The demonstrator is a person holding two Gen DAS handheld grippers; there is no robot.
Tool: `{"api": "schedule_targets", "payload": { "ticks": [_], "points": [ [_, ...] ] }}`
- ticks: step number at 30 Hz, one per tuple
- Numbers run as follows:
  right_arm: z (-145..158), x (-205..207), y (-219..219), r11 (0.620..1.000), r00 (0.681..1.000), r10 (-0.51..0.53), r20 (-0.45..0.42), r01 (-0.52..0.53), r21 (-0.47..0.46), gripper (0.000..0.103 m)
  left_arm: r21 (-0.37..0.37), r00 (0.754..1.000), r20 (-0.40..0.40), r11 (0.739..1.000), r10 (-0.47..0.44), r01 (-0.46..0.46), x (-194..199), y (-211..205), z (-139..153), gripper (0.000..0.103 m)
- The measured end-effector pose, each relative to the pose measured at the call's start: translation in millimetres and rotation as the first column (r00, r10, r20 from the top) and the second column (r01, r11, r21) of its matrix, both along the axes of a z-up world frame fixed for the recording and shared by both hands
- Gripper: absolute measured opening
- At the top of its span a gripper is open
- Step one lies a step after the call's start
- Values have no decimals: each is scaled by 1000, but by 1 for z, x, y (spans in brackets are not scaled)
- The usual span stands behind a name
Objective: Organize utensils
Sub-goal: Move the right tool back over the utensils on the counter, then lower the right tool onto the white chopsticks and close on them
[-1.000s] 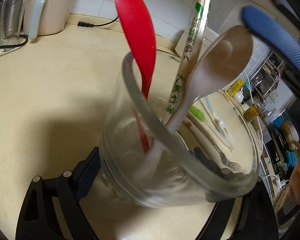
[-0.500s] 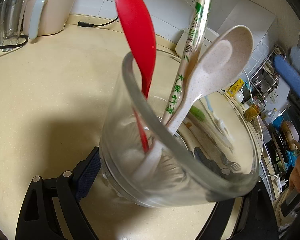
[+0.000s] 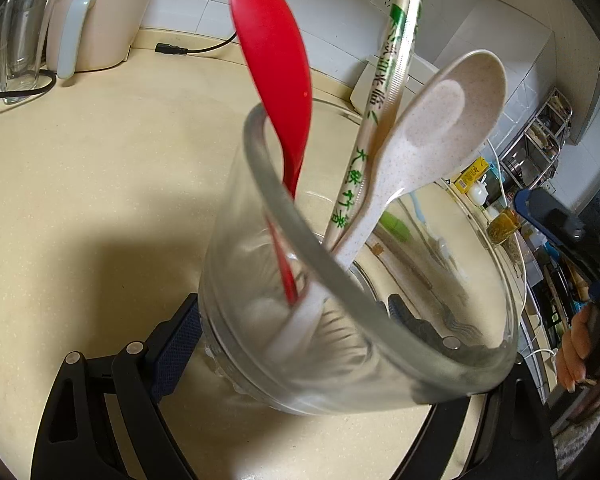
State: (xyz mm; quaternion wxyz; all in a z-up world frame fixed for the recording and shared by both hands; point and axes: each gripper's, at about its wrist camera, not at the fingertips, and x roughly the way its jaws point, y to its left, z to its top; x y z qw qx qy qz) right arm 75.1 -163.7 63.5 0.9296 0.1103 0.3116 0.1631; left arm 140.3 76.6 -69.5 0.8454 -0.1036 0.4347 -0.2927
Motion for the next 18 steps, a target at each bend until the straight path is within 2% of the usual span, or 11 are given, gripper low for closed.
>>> {"api": "schedule_targets", "payload": {
  "ticks": [8, 14, 18],
  "points": [
    [-25, 1, -49, 991, 986, -136, -99, 136, -13, 24, 0, 1000, 0, 1000, 0, 0, 0, 0, 0, 91],
    [-47, -1, -52, 996, 981, -74, -177, 83, 41, 24, 0, 1000, 0, 1000, 0, 0, 0, 0, 0, 91],
    [-56, -1, -43, 999, 977, -34, -213, 41, 28, 24, 0, 1000, 0, 1000, 0, 0, 0, 0, 0, 91]
  ]
}}
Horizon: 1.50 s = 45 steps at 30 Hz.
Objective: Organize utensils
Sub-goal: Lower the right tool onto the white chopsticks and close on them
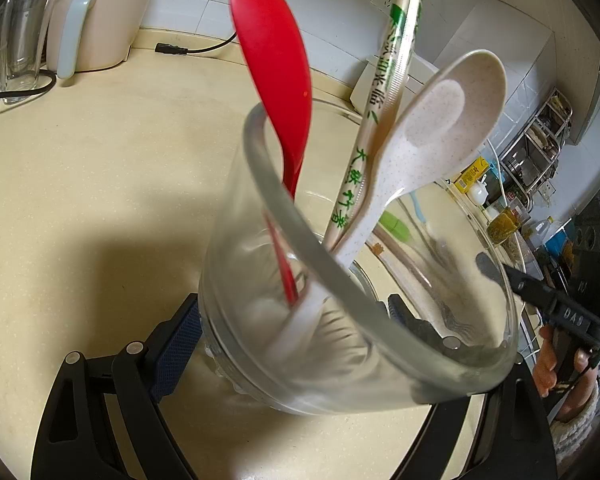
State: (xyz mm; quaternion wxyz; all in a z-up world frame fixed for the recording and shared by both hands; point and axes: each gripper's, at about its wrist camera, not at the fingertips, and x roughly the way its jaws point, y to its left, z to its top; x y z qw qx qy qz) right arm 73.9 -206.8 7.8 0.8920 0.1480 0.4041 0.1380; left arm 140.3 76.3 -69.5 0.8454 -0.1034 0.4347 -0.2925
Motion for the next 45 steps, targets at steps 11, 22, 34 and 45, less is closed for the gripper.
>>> {"api": "schedule_targets", "payload": {
  "ticks": [11, 22, 34, 45],
  "points": [
    [-20, 7, 48, 988, 988, 134, -74, -139, -69, 24, -2, 1000, 0, 1000, -1, 1, 0, 1, 0, 91],
    [-40, 24, 64, 978, 982, 121, -142, -143, -150, 24, -1, 1000, 0, 1000, 0, 0, 0, 1, 0, 91],
    [-41, 47, 84, 952, 983, 149, -109, -172, -251, 24, -1, 1000, 0, 1000, 0, 0, 0, 1, 0, 91],
    [-42, 76, 99, 939, 982, 172, -75, -186, -288, 24, -1, 1000, 0, 1000, 0, 0, 0, 1, 0, 91]
  ]
}}
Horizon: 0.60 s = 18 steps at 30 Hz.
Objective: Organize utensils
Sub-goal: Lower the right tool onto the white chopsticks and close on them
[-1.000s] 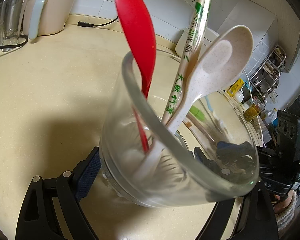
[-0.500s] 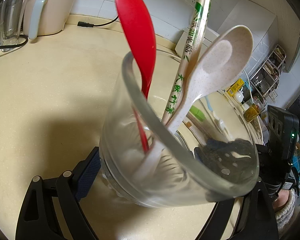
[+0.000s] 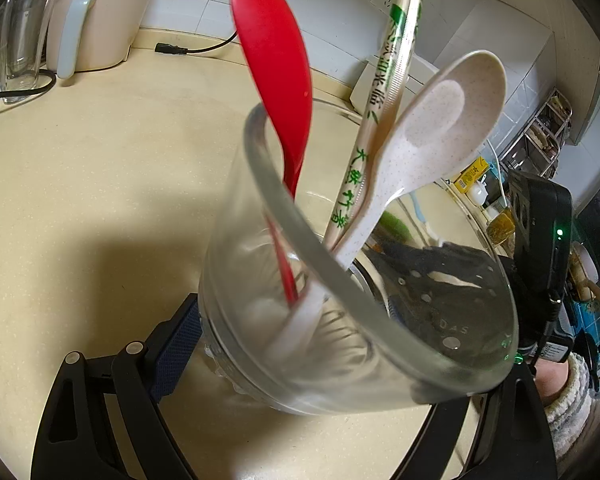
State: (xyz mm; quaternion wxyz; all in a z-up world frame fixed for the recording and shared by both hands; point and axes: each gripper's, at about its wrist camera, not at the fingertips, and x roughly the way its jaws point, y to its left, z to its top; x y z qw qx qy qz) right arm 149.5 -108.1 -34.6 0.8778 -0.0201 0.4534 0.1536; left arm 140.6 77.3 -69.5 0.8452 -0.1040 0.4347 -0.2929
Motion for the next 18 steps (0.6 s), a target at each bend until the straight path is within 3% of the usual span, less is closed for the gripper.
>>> {"api": "schedule_targets", "payload": {
  "ticks": [18],
  "points": [
    [1, -14, -2, 999, 999, 40, 15, -41, 26, 19, 0, 1000, 0, 1000, 0, 0, 0, 0, 0, 91]
  ]
}}
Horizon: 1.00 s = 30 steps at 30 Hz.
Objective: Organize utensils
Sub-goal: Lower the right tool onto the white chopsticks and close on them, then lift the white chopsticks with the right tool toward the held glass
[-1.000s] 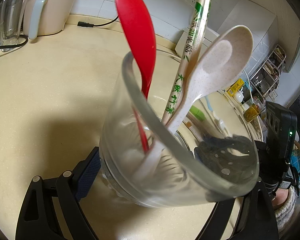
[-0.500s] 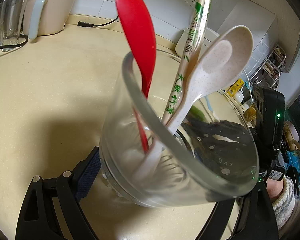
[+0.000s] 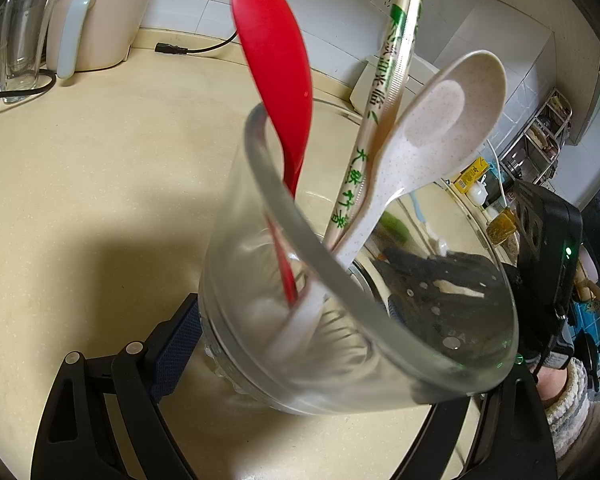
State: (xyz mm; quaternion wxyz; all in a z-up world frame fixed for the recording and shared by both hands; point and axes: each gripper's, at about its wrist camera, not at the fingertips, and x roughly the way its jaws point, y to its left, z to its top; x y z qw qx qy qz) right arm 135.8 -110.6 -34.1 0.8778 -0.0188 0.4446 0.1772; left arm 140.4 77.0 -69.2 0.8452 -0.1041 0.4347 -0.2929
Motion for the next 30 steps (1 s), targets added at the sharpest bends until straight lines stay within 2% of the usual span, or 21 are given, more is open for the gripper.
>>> {"api": "schedule_targets", "payload": {
  "ticks": [8, 13, 16, 22, 30],
  "points": [
    [0, -21, -6, 998, 1000, 26, -12, -26, 57, 12, 0, 1000, 0, 1000, 0, 0, 0, 0, 0, 91],
    [1, -31, -4, 999, 1000, 30, -9, -29, 43, 12, 0, 1000, 1, 1000, 0, 0, 0, 0, 0, 91],
    [1, -26, -4, 999, 1000, 5, -21, -4, 47, 13, 1, 1000, 1, 1000, 0, 0, 0, 0, 0, 91],
    [2, -13, 7, 1000, 1000, 5, -7, -5, -16, 16, 1, 1000, 1, 1000, 0, 0, 0, 0, 0, 91],
    [1, -10, 4, 1000, 1000, 13, -4, -13, 2, 15, 1, 1000, 1, 1000, 0, 0, 0, 0, 0, 91]
  ]
}}
